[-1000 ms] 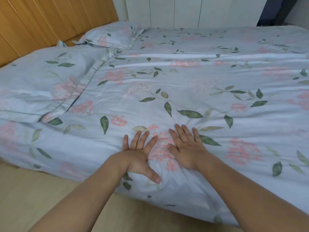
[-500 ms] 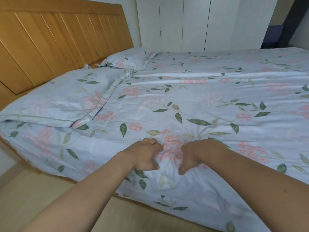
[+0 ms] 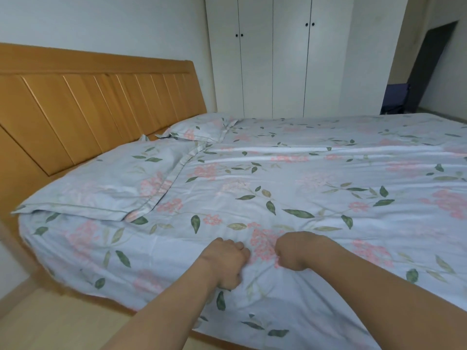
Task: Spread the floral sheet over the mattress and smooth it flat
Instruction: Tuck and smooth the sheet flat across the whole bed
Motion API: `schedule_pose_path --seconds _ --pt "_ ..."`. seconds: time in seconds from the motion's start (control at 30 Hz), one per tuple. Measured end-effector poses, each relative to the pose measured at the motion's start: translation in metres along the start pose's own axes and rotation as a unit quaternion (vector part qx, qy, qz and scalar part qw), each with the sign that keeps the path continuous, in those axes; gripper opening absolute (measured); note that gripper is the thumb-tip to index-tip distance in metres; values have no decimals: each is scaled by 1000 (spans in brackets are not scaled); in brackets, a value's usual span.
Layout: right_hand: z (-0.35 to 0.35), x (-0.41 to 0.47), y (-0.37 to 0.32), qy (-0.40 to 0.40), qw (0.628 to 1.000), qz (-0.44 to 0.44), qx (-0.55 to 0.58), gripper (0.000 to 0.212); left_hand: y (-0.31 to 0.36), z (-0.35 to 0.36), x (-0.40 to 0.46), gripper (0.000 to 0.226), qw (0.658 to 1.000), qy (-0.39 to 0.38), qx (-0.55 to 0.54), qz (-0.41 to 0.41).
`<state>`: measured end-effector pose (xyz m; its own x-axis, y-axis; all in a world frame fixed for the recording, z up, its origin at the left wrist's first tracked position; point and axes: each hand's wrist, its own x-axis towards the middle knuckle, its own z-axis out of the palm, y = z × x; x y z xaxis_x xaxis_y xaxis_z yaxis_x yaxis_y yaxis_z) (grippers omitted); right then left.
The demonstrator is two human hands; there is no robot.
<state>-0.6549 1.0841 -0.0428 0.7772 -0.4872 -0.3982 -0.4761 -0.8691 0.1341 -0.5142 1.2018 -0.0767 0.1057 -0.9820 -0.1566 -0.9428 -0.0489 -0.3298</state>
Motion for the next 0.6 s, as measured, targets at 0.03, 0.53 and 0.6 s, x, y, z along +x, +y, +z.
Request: schedule_pose_path --seconds 0.03,0.53,0.6 --pt "-4 -3 1 4 1000 -2 7 29 0 -2 0 38 1000 6 16 -1" --pt "-21 -45 -9 38 999 9 25 13 -1 -40 -27 39 999 4 49 -16" --pt "-24 -51 -10 45 999 13 20 16 0 -44 -31 38 999 -2 50 -15"
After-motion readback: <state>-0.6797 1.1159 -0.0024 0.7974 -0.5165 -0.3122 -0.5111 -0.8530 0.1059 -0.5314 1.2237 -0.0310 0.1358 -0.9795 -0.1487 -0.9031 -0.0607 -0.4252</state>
